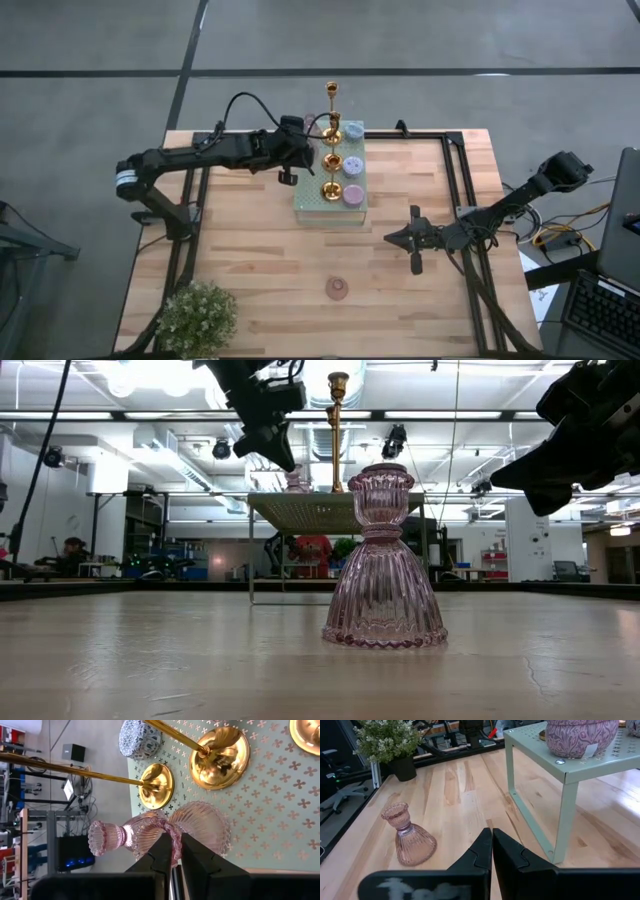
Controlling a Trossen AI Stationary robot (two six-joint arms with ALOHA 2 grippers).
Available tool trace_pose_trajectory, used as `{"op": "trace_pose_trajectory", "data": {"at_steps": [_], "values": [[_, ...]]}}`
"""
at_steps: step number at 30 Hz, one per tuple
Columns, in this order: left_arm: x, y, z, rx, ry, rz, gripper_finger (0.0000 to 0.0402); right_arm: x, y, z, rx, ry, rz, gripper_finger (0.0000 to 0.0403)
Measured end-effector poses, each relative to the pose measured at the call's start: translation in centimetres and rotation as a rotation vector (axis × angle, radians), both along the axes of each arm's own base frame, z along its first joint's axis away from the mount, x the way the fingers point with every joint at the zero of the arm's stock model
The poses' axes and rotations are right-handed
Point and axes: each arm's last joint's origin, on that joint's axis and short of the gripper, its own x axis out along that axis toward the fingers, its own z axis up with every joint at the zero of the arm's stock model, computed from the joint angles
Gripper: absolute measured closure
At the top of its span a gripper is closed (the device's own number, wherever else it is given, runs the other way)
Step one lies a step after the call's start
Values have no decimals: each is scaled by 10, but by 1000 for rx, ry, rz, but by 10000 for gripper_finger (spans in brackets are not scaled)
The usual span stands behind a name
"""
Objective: Pick & Place candle stick holders
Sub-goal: Put the right pink glass candle holder on the shelf aligned with the other pink glass candle holder
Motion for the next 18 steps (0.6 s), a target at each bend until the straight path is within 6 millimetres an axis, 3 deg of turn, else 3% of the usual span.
{"op": "trace_pose_trajectory", "data": {"at_steps": [18], "values": [[1,0,1,10,-7,-10,364,0,0,0,0,1,0,394]]}}
